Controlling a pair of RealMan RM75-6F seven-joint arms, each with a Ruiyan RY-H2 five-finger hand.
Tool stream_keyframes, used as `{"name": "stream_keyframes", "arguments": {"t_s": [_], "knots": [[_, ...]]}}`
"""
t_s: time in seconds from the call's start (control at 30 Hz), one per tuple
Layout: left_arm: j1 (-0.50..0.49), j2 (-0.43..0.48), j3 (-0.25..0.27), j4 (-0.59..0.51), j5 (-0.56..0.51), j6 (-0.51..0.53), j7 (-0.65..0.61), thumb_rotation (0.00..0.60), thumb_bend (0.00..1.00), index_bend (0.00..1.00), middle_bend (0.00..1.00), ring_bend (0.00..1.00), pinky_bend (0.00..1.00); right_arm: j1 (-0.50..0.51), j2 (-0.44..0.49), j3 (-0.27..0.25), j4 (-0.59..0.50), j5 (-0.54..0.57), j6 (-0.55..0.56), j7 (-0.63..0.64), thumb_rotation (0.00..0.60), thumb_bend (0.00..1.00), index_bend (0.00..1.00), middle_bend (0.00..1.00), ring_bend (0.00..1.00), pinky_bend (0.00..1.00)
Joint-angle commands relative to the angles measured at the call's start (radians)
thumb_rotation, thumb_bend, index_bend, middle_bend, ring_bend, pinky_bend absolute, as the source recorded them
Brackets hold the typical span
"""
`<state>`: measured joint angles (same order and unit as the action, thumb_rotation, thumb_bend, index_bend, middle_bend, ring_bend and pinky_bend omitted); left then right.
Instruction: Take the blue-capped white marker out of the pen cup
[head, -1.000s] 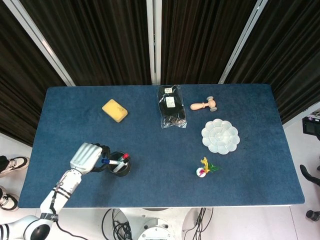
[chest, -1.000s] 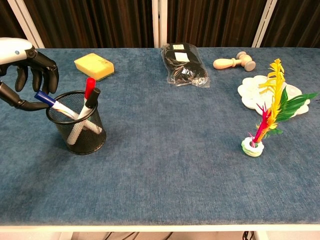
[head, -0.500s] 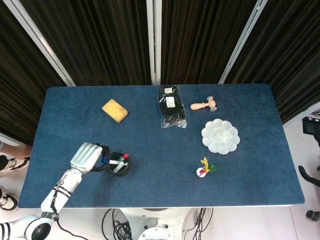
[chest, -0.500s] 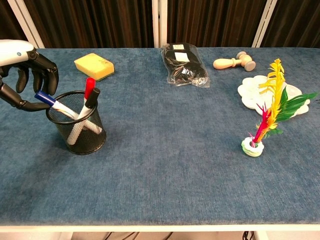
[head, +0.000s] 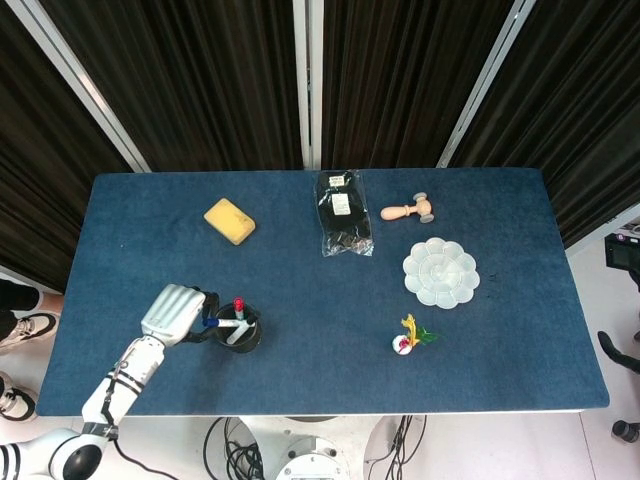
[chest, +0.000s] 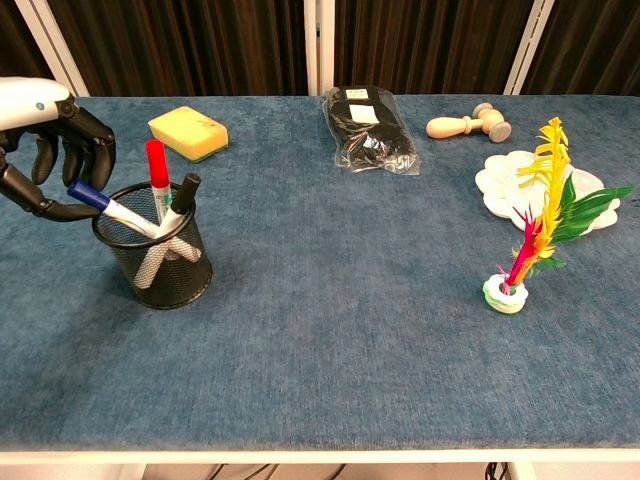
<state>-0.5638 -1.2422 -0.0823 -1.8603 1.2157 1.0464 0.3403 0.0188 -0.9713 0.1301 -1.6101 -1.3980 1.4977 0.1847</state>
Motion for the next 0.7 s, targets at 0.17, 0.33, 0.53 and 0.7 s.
{"name": "stream_keyframes", "arguments": {"t_s": [0.17, 0.33, 0.53, 0.7], "knots": [[0.006, 0.015, 0.003, -0.009, 0.033, 0.016, -0.027, 0.6, 0.29, 0.65, 0.62, 0.54, 0.62, -0.002, 0.003, 0.001, -0.003, -0.002, 0.006, 0.001, 0.6, 0.2, 0.0, 0.0, 0.0, 0.0], [0.009, 0.04, 0.005, -0.039, 0.042, 0.019, -0.033, 0.6, 0.29, 0.66, 0.63, 0.54, 0.62, -0.005, 0.005, 0.0, -0.008, -0.005, 0.012, 0.0, 0.6, 0.2, 0.0, 0.0, 0.0, 0.0], [0.018, 0.131, 0.0, -0.127, 0.064, 0.025, -0.074, 0.6, 0.29, 0.66, 0.63, 0.54, 0.63, -0.009, 0.013, 0.0, -0.015, -0.013, 0.023, -0.001, 0.6, 0.21, 0.0, 0.0, 0.0, 0.0], [0.046, 0.231, -0.013, -0.212, 0.116, 0.083, -0.106, 0.6, 0.29, 0.66, 0.63, 0.54, 0.63, -0.011, 0.019, 0.001, -0.019, -0.018, 0.03, 0.005, 0.6, 0.21, 0.0, 0.0, 0.0, 0.0]]}}
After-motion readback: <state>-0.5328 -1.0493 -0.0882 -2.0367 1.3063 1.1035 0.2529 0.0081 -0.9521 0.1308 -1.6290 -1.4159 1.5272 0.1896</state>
